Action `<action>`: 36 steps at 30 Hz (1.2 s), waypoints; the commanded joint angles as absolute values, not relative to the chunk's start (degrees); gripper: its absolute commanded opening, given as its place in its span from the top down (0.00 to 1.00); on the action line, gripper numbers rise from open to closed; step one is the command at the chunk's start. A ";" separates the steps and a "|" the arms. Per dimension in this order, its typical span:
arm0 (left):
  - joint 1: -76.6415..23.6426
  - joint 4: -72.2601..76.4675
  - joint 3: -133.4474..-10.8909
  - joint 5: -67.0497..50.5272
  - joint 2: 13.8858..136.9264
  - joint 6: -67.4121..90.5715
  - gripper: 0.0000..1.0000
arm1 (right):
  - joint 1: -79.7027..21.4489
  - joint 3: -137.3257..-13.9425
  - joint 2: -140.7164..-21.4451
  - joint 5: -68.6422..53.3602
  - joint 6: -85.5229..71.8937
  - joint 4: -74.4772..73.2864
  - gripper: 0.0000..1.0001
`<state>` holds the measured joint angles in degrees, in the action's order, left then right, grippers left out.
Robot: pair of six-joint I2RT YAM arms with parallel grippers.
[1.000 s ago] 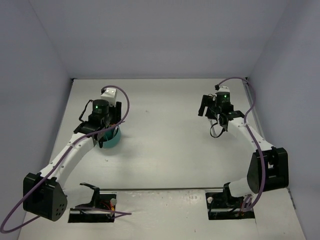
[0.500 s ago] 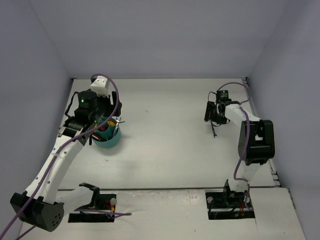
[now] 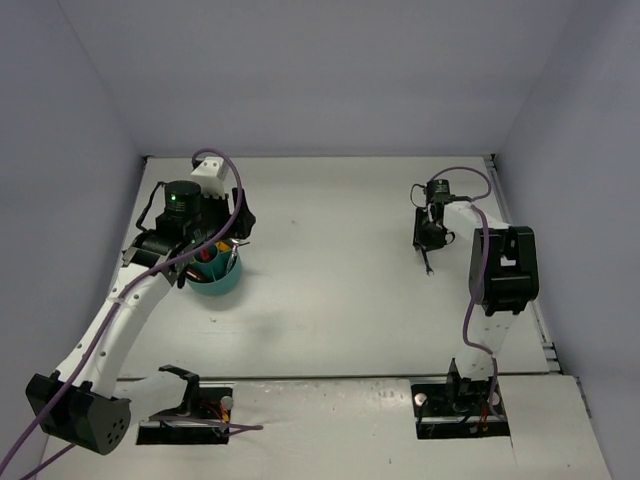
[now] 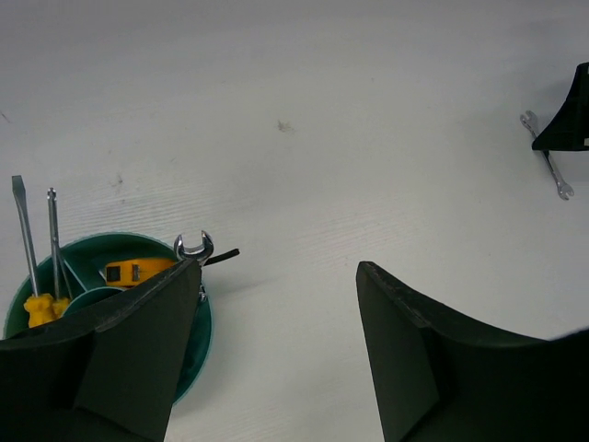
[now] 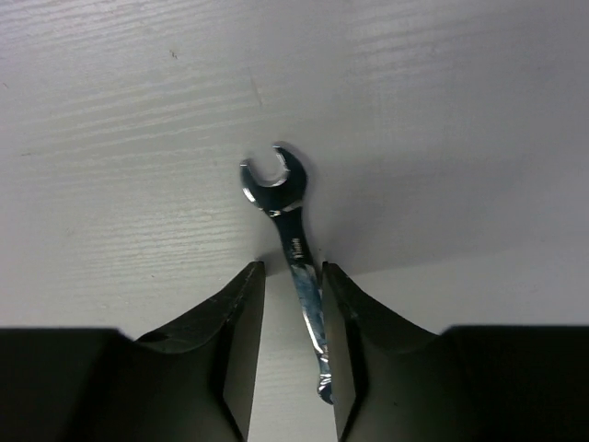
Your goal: Sort the tools into containers
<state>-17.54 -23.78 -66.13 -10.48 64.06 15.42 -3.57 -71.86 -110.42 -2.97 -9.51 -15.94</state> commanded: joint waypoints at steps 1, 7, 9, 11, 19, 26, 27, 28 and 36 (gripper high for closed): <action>-17.27 -20.57 -69.61 -13.13 64.60 18.08 0.35 | -7.07 -70.03 -112.23 -3.05 -10.80 -19.16 0.88; -18.63 -16.79 -68.82 -16.52 65.30 22.85 0.35 | -16.14 -71.27 -109.52 -3.16 -10.81 -18.81 1.00; -19.36 -15.31 -69.21 -17.76 66.10 24.53 0.35 | -19.05 -72.36 -107.03 -2.90 -10.59 -17.86 1.00; -20.30 -13.59 -69.19 -19.15 66.76 26.30 0.35 | -22.26 -73.52 -104.05 -2.52 -10.89 -16.54 1.00; -24.89 -2.70 -67.06 -20.03 70.50 32.70 0.35 | -36.67 -73.99 -92.53 -1.95 -13.53 -6.29 1.00; -27.31 3.27 -66.19 -19.27 72.82 35.55 0.35 | -41.83 -70.60 -84.88 -4.82 -13.12 3.90 1.00; -27.50 4.09 -65.94 -19.12 72.89 35.86 0.35 | -42.15 -70.26 -84.21 -5.52 -12.96 4.90 1.00; -27.74 4.53 -65.74 -19.00 72.97 36.14 0.35 | -42.54 -70.11 -83.70 -5.99 -12.80 5.65 1.00; -29.48 5.24 -66.62 -18.54 74.68 36.39 0.35 | -44.17 -69.96 -82.29 -8.18 -12.88 8.99 1.00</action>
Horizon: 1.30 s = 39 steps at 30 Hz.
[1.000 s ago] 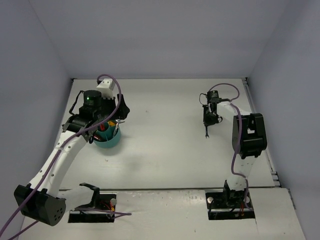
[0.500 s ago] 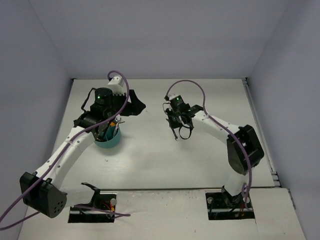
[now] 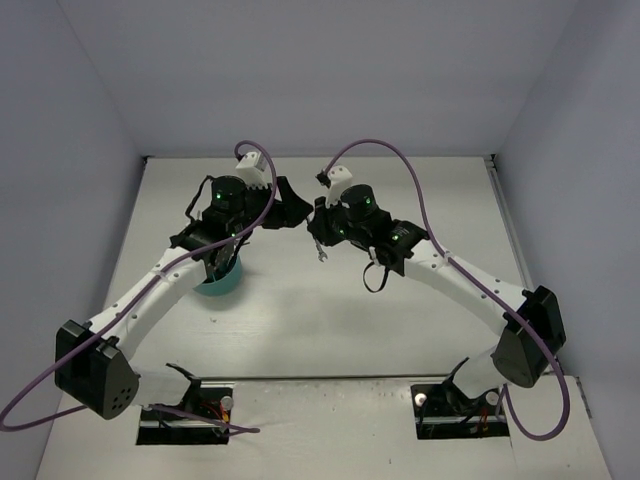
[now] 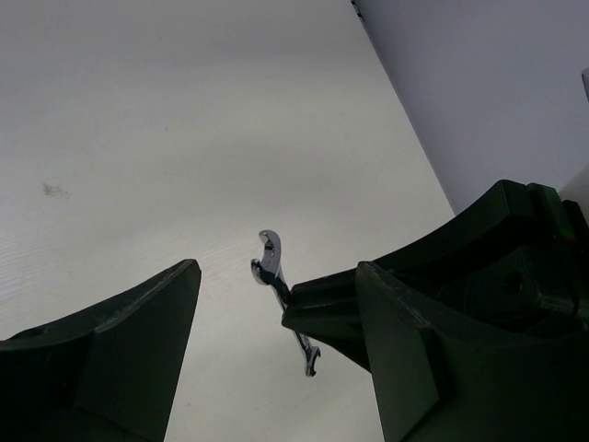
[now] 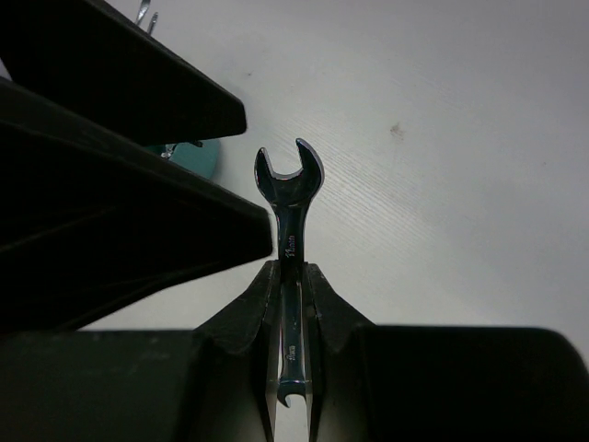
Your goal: Sort the tools into containers
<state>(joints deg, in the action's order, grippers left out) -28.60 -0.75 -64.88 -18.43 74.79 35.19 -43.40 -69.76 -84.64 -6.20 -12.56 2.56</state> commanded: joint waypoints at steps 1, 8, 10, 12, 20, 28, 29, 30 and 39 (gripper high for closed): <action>-29.73 5.34 -66.62 -18.54 74.98 36.39 0.35 | -44.27 -69.96 -82.34 -8.39 -12.98 9.39 1.00; -30.06 5.81 -65.83 -18.25 75.94 37.30 0.58 | -45.00 -68.99 -81.59 -9.12 -13.75 12.54 1.00; -30.06 6.04 -65.45 -18.05 75.82 37.53 0.68 | -45.00 -68.58 -81.36 -9.29 -14.04 13.33 1.00; -30.06 6.22 -65.18 -17.79 75.56 37.67 0.86 | -45.07 -67.99 -81.16 -9.47 -14.42 14.38 1.00; -30.01 7.00 -62.75 -14.53 72.95 36.42 1.00 | -45.12 -66.74 -80.81 -8.95 -14.94 16.44 0.76; -24.50 -3.44 -61.79 -7.24 65.78 24.01 1.00 | -44.01 -63.26 -76.93 -7.18 -13.32 16.11 0.21; -22.47 -4.84 -61.79 -7.02 64.92 22.72 1.00 | -43.26 -62.19 -76.01 -7.07 -13.16 15.90 0.20; -21.72 -6.02 -61.79 -6.94 64.05 21.52 1.00 | -42.98 -61.79 -75.24 -7.03 -12.99 15.60 0.19; -17.02 -8.37 -56.04 5.33 58.59 5.23 1.00 | -36.05 -54.58 -66.37 -9.29 -11.30 12.44 0.15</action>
<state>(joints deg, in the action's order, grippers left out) -17.81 -9.81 -58.08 -0.53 59.88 14.74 -39.00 -56.48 -70.92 -8.35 -12.68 10.43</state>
